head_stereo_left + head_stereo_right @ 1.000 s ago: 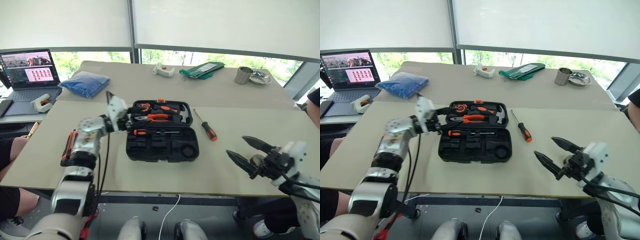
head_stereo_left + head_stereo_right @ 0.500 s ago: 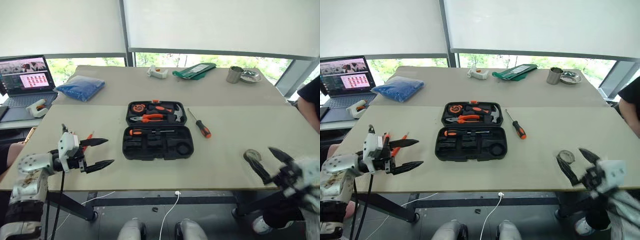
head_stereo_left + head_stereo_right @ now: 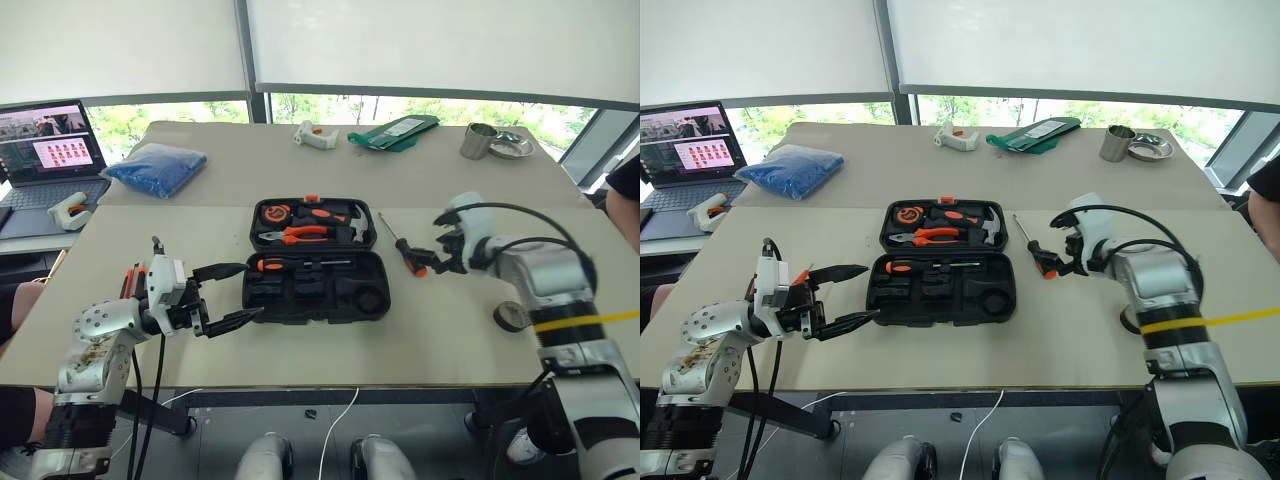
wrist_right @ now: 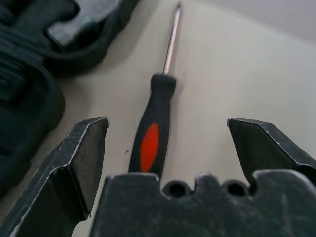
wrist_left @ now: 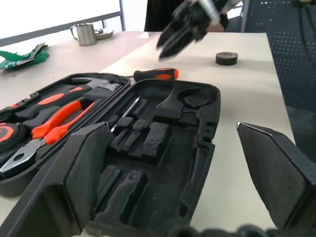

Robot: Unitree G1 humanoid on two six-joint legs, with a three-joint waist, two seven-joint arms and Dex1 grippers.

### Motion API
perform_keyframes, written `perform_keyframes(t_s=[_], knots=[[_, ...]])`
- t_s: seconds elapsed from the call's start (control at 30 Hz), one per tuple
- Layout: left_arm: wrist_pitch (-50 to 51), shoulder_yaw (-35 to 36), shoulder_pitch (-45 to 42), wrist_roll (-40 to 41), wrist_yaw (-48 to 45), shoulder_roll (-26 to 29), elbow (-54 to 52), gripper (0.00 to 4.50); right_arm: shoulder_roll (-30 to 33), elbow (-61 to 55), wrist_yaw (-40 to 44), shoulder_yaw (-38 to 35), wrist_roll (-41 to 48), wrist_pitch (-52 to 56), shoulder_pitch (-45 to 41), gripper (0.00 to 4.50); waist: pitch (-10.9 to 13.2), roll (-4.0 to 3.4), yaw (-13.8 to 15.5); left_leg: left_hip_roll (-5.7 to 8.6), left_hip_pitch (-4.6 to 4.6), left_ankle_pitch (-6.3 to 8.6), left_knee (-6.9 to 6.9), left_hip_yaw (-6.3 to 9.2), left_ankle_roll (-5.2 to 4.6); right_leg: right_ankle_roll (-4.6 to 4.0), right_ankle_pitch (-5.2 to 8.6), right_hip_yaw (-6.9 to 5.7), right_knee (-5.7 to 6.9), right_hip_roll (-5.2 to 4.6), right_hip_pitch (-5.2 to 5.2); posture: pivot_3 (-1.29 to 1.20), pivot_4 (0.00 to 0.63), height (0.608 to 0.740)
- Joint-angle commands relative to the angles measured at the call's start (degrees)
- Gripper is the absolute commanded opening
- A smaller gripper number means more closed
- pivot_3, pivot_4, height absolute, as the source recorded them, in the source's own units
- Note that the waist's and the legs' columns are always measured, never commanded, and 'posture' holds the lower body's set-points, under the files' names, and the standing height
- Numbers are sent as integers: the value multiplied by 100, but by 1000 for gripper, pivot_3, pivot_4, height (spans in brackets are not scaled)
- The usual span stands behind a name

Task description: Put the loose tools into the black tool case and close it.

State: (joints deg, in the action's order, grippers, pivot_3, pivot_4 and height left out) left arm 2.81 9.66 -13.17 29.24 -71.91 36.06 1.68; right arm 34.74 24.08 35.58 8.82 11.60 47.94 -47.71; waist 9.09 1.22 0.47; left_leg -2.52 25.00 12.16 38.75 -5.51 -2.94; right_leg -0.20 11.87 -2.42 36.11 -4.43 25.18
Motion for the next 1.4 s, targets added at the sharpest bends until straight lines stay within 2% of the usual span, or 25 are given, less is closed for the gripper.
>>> perform_keyframes(t_s=[0.03,0.07,0.2,0.27,0.33,0.43,0.53,0.63,0.7,0.87,0.93,1.17,1.4], knots=[[-36,27,-48,68,66,24,-265,4500,-82,695,89,173,-372,-290,-335,3977,0,0,5,2,4,0,2,-2,-1,4,-2,0,-2,-1,1,0,150,740],[-20,25,-43,78,81,29,-312,4500,-112,780,166,207,-397,-296,-375,3806,0,0,3,3,6,1,4,-2,-3,5,-3,0,-2,-2,2,0,150,740],[12,-10,-58,101,121,20,-452,4500,-255,940,49,76,-481,-532,-458,2392,0,0,-11,1,5,1,14,-2,-7,14,-9,2,-2,-1,-1,0,150,740],[5,-40,-98,119,147,-26,-516,4500,-319,766,-248,-185,-484,-736,-381,1638,0,0,-35,0,1,-2,14,-1,-5,11,-11,4,1,0,-1,0,150,740],[7,-62,-135,150,194,-88,-565,4500,-334,447,-536,-408,-490,-854,-246,1099,1,-1,-44,-2,0,-6,13,0,-3,10,-12,4,5,2,-1,0,150,740],[91,-22,-199,232,372,-201,-589,4500,-328,-185,-1008,-725,-543,-847,-11,1027,1,-1,-44,-2,0,-8,12,0,-1,10,-12,4,7,1,0,0,150,740],[132,55,-236,249,501,-240,-531,4500,-230,-761,-1085,-842,-579,-846,113,1027,1,-1,-59,-2,1,-8,12,0,-1,11,-12,6,7,2,1,0,150,740],[43,276,-57,213,689,-214,-335,4500,-1,-1193,435,-467,-445,-2787,-100,1027,5,-8,-96,-2,1,-9,12,0,0,11,-12,6,8,3,3,0,150,740],[-34,355,73,162,692,-165,-229,4500,88,-1011,1291,-55,-600,-3766,-296,1027,7,-11,-168,-2,-2,-8,10,-1,-1,13,-12,11,5,6,5,0,150,740],[-118,607,448,113,747,-32,-205,4500,-16,194,2980,1070,-1247,-5302,-1017,1027,7,-11,-260,-18,-29,-8,0,-2,0,10,-9,8,7,21,-10,0,150,740],[-143,675,529,127,812,-14,-231,4500,-84,664,3260,1336,-1492,-5578,-1193,1027,7,-11,-247,-18,-31,-9,1,-2,2,7,-9,7,9,18,-12,0,150,740],[-172,708,750,119,1020,-69,-383,4500,-468,1591,3235,1546,-1943,-6095,-1248,1027,9,-12,-114,-6,-24,-10,4,-9,5,5,-11,8,6,-2,-8,0,150,740],[-144,653,802,101,1111,-53,-459,4500,-826,1856,3072,1412,-2036,-5772,-1244,1027,9,-12,-132,-12,-29,-15,0,-10,14,-2,-12,7,19,4,-5,0,150,740]])
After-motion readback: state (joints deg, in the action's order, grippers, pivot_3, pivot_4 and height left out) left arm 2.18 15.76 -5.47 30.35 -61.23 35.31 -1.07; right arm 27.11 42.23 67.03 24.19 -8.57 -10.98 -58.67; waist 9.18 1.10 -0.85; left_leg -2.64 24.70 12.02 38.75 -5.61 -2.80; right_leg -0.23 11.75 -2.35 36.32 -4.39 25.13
